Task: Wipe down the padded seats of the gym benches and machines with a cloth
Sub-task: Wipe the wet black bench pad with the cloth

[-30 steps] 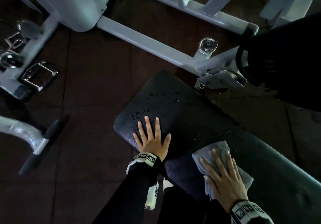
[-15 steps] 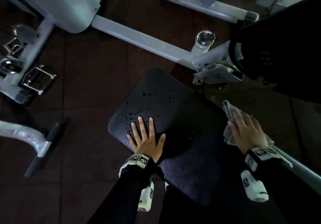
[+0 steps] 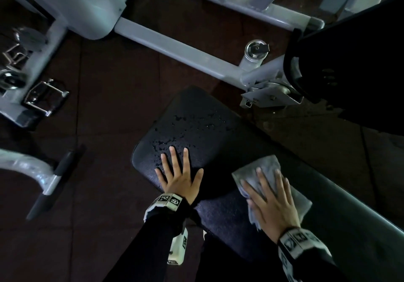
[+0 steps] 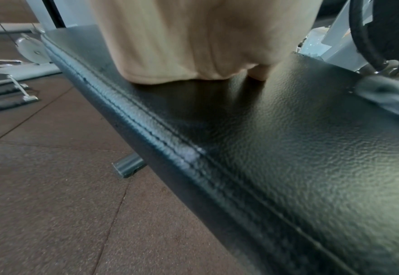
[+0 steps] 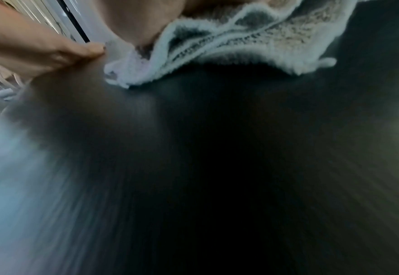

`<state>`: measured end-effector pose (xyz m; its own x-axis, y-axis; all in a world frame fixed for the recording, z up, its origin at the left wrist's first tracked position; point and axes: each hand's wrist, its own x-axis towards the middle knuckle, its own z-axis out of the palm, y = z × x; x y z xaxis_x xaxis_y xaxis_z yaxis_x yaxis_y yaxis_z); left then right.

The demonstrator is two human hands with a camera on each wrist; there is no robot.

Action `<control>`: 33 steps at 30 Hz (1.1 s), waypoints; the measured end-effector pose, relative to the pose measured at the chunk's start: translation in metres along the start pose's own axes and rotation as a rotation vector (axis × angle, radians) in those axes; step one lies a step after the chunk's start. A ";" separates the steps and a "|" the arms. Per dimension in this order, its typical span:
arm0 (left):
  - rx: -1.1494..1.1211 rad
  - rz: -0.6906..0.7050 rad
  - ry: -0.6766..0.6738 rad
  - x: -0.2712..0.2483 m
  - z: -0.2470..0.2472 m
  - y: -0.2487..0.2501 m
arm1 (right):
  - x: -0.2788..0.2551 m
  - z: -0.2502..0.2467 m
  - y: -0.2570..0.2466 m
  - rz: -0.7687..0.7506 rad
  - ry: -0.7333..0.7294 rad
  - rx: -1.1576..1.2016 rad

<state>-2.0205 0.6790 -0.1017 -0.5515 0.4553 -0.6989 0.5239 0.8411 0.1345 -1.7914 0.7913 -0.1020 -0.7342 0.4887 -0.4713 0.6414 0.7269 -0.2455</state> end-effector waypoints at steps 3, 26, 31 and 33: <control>-0.009 0.000 0.006 0.001 0.001 -0.001 | 0.045 -0.012 0.003 -0.041 0.079 -0.048; -0.011 0.001 0.037 0.004 0.006 -0.003 | 0.010 0.001 -0.003 0.059 0.065 -0.028; 0.015 -0.007 0.049 0.006 0.007 -0.004 | 0.072 -0.029 0.013 0.118 0.145 0.018; 0.018 -0.004 0.053 0.006 0.008 -0.004 | 0.085 -0.036 0.030 0.174 0.134 0.078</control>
<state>-2.0211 0.6758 -0.1121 -0.5868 0.4671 -0.6615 0.5327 0.8379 0.1190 -1.8425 0.8716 -0.1186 -0.6304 0.6672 -0.3968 0.7726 0.5890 -0.2371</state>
